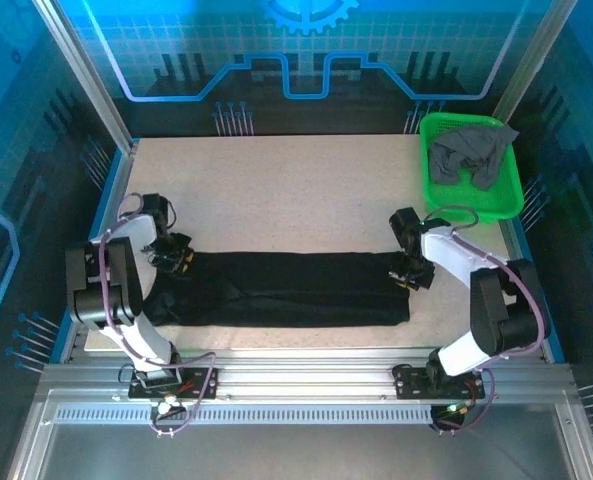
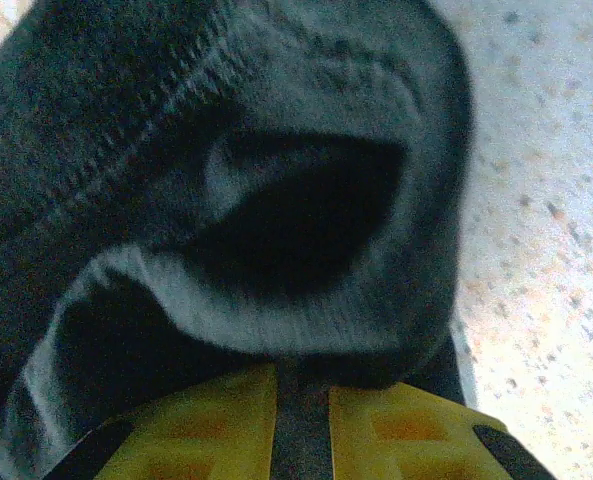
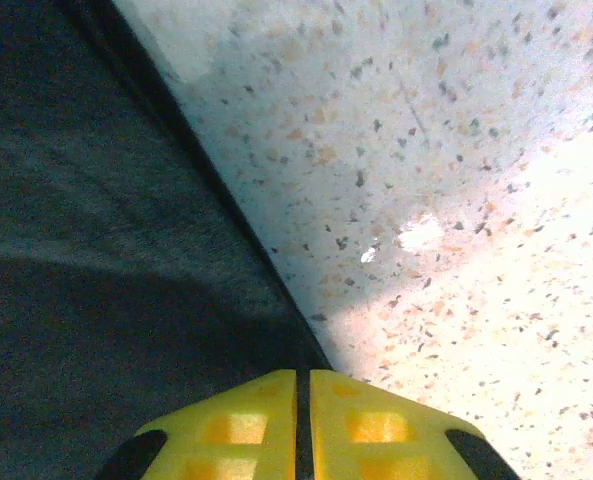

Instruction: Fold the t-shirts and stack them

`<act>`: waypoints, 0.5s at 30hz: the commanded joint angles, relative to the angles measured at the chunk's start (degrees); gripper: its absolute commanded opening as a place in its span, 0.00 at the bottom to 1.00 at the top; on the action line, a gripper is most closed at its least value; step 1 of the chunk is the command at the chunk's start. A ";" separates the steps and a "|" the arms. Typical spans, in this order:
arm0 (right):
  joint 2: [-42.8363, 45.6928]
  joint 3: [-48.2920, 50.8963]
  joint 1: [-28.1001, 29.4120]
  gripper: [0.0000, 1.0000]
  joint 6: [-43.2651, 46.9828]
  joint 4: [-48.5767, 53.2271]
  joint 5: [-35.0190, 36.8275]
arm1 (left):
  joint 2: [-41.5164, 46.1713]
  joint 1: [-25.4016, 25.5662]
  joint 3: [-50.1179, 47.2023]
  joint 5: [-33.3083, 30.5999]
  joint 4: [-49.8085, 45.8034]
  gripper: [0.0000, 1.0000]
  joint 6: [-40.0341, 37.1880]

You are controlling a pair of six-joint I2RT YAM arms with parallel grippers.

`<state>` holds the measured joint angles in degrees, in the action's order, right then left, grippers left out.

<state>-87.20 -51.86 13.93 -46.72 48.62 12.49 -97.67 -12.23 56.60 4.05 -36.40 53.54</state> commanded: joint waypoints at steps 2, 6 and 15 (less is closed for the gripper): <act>1.51 -6.58 5.46 0.16 1.96 1.87 2.83 | 2.66 0.75 3.91 -2.49 -3.35 0.23 -2.53; -3.63 -9.85 9.36 0.19 1.71 -0.70 -1.46 | 7.36 4.84 3.50 -4.83 -5.08 0.30 -2.00; -19.39 -17.21 8.63 0.20 1.71 -0.44 -5.94 | 0.68 8.01 0.48 2.80 -1.91 0.23 1.57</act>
<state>-103.09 -65.76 23.46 -45.47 46.41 8.51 -93.25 -4.21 57.58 3.90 -38.06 54.06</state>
